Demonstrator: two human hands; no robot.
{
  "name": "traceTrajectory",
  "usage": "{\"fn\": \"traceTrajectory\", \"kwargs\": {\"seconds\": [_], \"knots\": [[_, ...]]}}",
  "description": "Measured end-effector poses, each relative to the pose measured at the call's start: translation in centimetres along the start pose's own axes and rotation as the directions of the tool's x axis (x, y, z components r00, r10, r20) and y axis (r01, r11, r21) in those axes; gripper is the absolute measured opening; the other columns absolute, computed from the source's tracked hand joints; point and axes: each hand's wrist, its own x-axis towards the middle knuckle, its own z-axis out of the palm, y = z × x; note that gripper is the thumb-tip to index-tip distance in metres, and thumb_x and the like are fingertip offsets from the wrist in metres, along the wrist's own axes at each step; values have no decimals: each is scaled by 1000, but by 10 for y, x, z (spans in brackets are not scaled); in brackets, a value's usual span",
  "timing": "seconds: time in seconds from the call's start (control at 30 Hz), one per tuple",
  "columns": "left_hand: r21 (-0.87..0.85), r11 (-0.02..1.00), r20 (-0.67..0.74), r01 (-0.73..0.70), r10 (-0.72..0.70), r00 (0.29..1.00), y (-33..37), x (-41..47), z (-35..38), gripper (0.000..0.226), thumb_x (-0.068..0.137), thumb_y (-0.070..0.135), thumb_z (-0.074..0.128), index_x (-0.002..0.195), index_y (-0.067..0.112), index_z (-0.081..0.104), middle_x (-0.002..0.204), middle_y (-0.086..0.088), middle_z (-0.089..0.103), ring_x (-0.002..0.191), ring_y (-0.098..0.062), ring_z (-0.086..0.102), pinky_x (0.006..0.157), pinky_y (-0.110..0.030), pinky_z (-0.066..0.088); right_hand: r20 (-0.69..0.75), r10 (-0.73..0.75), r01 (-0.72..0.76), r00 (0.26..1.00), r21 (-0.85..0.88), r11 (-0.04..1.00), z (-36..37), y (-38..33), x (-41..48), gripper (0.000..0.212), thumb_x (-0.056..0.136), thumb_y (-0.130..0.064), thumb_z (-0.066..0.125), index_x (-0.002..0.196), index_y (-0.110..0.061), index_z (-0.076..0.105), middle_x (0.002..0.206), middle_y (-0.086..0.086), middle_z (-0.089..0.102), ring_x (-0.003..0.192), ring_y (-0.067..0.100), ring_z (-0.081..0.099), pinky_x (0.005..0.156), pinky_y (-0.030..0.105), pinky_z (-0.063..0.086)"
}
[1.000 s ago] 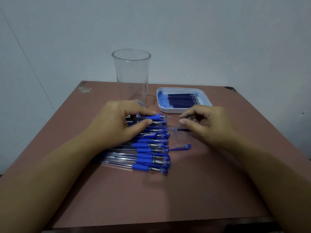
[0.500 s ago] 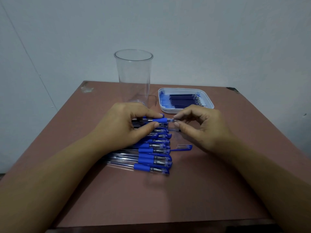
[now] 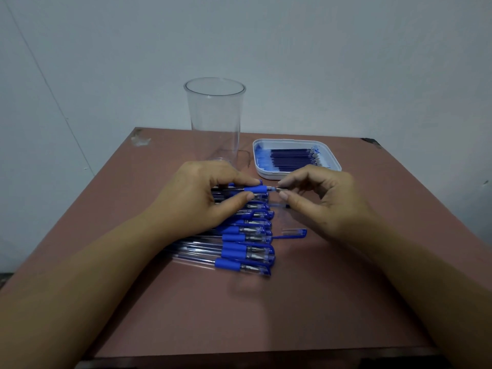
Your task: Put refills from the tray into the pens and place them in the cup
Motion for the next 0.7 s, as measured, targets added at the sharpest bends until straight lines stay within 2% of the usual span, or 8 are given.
{"fn": "traceTrajectory", "kwargs": {"seconds": [0.17, 0.3, 0.4, 0.47, 0.6, 0.7], "knots": [[0, 1000, 4, -7, 7, 1000, 1, 0, 2, 22, 85, 30, 71, 106, 26, 75, 86, 18, 68, 78, 2, 64, 70, -11, 45, 16, -2, 2, 1000, 10, 1000, 3, 0, -1, 21, 81, -5, 76, 94, -19, 69, 83, -8, 69, 75, 7, 64, 72, 14, 48], [-8, 1000, -3, -14, 14, 1000, 2, 0, 2, 22, 86, 28, 71, 107, 25, 75, 89, 14, 70, 79, -1, 65, 72, -13, 45, 23, -86, 88, 996, -124, 988, 2, 1, 0, 8, 89, -19, 67, 96, -23, 68, 85, -13, 68, 77, 5, 62, 70, 10, 45], [-12, 1000, -6, -18, 17, 1000, 2, 1, 1, 21, 86, 28, 71, 107, 26, 75, 90, 14, 70, 80, 0, 65, 72, -13, 46, 12, -111, 111, 994, -146, 983, 1, 1, -1, 21, 86, -22, 70, 107, -22, 65, 90, -15, 66, 82, 3, 62, 74, 10, 45], [-16, 1000, -7, -16, 16, 1000, 2, 1, 1, 21, 86, 29, 71, 107, 26, 74, 89, 15, 70, 80, 0, 65, 72, -13, 46, 0, -146, 144, 989, -184, 972, 1, 2, 0, 25, 82, -17, 76, 104, -21, 65, 90, -15, 64, 82, 4, 60, 75, 11, 45], [-7, 1000, 4, -11, 11, 1000, 1, 0, 2, 24, 86, 32, 71, 109, 25, 75, 89, 14, 70, 79, -2, 65, 70, -19, 50, 20, -183, 182, 983, -266, 947, -1, 6, 1, 10, 88, -19, 70, 98, -17, 71, 87, -9, 67, 80, 6, 61, 72, 14, 46], [-19, 1000, 1, -11, 11, 1000, 2, 0, 2, 23, 86, 30, 71, 109, 26, 75, 89, 15, 70, 80, -2, 65, 72, -15, 47, -1, -167, 162, 986, -252, 954, 0, 6, -1, 26, 85, -23, 73, 110, -15, 70, 91, -7, 68, 83, 5, 62, 75, 13, 47]]}}
